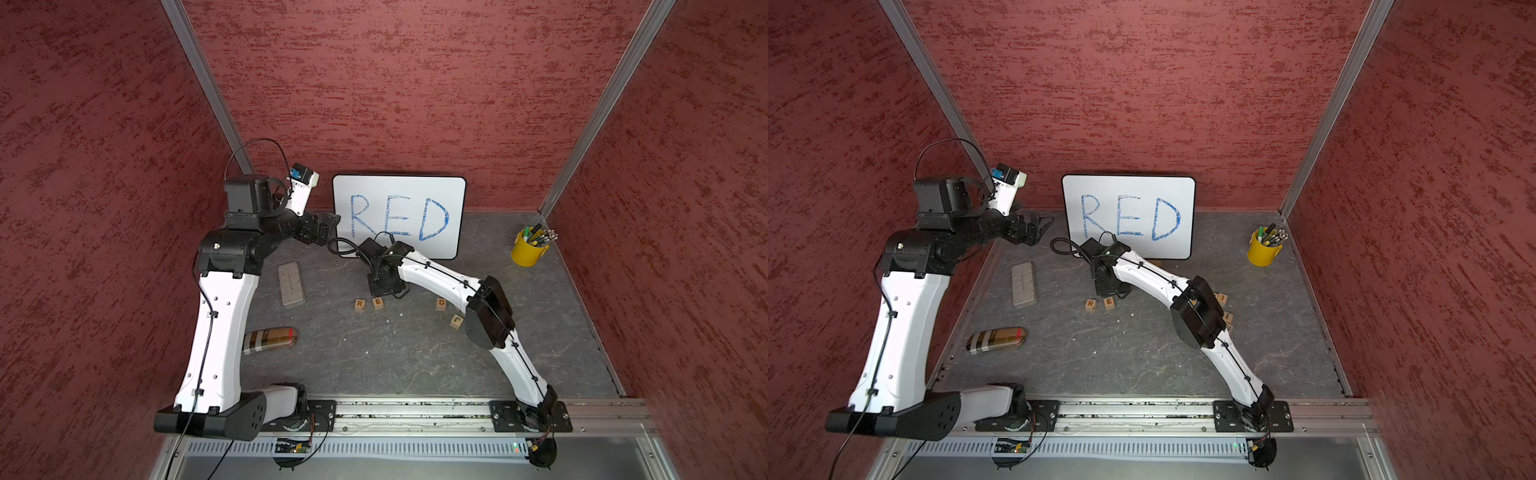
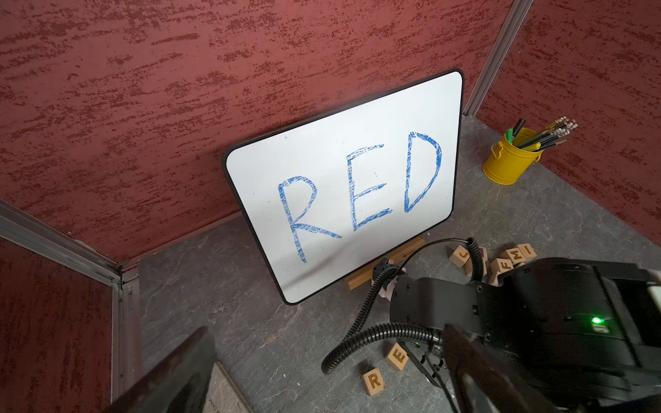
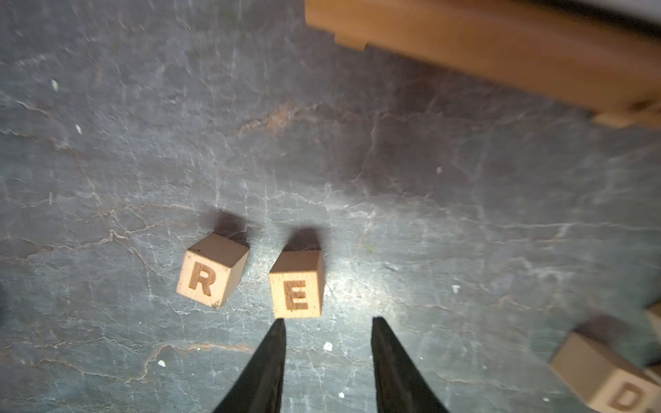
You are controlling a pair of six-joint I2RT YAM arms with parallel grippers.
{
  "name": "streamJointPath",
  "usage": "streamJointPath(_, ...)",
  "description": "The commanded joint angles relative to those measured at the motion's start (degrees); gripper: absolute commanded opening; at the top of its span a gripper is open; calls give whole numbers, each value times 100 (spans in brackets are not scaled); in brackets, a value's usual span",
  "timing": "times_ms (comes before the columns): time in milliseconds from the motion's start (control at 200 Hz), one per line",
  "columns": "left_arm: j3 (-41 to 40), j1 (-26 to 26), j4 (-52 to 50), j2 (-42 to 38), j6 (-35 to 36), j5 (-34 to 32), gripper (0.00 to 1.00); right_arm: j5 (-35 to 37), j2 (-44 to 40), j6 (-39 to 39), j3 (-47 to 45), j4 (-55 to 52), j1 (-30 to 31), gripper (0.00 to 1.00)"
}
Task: Assemble the uppercase word "red" with letter blocks
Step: Place the letter block at the center of the board, then adjust the letter block at the center of the board.
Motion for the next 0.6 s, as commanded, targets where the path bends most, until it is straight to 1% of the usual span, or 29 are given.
streamJointPath(0, 67, -93, -57, -17, -13, 91, 100, 1086, -729, -171, -161, 49, -113, 43)
streamJointPath(75, 64, -90, -7, 25, -117, 115, 99, 1604, -1150, -169, -512, 298, -187, 43)
streamJointPath(120, 9, -75, 47, 25, -207, 186, 100, 1903, -1524, -52, -908, 552, -284, 37)
streamJointPath(150, -50, -43, 113, 1, -300, 246, 100, 1950, -1833, 14, -1408, 863, -399, 34)
streamJointPath(180, -106, -12, 163, -18, -366, 350, 99, 1782, -2158, 87, -1934, 1229, -582, 31)
streamJointPath(230, -150, 6, 178, -12, -441, 517, 100, 1038, -2725, 180, -2874, 1926, -980, 29)
streamJointPath(276, -149, 0, 134, 28, -485, 614, 100, 577, -3213, 295, -3676, 2586, -1290, 29)
streamJointPath(311, -162, -19, 103, 62, -510, 652, 100, 338, -3516, 340, -4143, 2907, -1473, 31)
streamJointPath(346, -176, -53, 71, 92, -550, 630, 99, 188, -3695, 352, -4387, 2978, -1617, 37)
streamJointPath(371, -186, -86, 51, 109, -574, 605, 100, 195, -3771, 346, -4485, 2921, -1687, 44)
streamJointPath(421, -201, -147, -22, 162, -587, 567, 99, 418, -3923, 319, -4628, 2742, -1749, 60)
streamJointPath(441, -209, -172, -53, 180, -574, 574, 100, 492, -4001, 311, -4685, 2690, -1769, 65)
streamJointPath(461, -223, -205, -79, 194, -563, 572, 100, 544, -4085, 284, -4757, 2663, -1795, 67)
streamJointPath(496, -262, -263, -95, 201, -532, 570, 99, 636, -4246, 290, -4874, 2618, -1856, 78)
streamJointPath(526, -313, -333, -87, 184, -496, 566, 100, 718, -4403, 280, -4990, 2607, -1911, 81)
streamJointPath(536, -336, -358, -77, 170, -485, 555, 100, 753, -4450, 269, -5023, 2602, -1927, 86)
streamJointPath(551, -363, -399, -66, 166, -468, 545, 100, 839, -4522, 275, -5058, 2559, -1949, 96)
streamJointPath(556, -374, -413, -63, 161, -461, 533, 100, 868, -4545, 288, -5068, 2543, -1955, 97)
streamJointPath(596, -459, -525, -13, 123, -427, 456, 99, 1233, -4656, 366, -5148, 2396, -1970, 99)
